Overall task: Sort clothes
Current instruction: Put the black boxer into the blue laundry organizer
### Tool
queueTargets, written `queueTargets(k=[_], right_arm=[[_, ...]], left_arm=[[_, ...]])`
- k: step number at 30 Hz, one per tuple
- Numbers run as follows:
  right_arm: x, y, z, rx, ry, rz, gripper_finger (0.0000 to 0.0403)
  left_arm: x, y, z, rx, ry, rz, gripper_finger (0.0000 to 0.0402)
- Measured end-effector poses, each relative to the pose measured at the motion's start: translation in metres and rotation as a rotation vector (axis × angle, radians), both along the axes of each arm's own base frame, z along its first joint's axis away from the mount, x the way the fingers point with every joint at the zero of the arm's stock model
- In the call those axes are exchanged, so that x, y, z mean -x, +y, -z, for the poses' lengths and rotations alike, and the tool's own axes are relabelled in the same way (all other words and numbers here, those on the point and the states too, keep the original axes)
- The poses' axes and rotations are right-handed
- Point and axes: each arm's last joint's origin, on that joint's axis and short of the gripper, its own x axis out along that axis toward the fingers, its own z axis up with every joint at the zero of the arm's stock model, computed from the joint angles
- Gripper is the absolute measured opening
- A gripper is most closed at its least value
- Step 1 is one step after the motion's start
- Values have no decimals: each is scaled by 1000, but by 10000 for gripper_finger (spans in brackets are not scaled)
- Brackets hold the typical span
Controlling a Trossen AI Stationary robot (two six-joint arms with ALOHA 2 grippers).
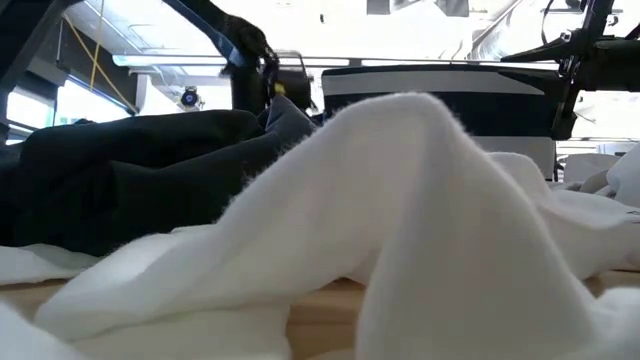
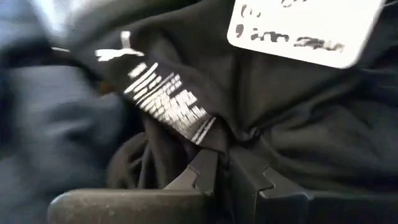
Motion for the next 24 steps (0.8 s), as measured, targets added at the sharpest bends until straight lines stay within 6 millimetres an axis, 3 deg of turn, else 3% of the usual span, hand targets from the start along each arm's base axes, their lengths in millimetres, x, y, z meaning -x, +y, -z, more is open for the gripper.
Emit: queueTargets(k=[3,8,13,17,20,24], right_arm=[[0,0,0,-1,1,5,59],[1,-2,0,-6,5,56,59],[1,-2,0,-13,6,90,59],[1,-2,0,-14,5,90,59],[1,-2,0,-16,5,90,59],[1,-2,0,-16,5,90,59]], left_arm=[[10,-6,-42,-49,-30,36,6],[41,-23,-133,-170,-237,27,5],[75,-38,-222,-353,-643,-30,3],[88,-45,-282,-547,-1108,-5,3],[85,-48,-313,-704,-1370,82,2],[60,-46,-325,-889,-1568,207,2]])
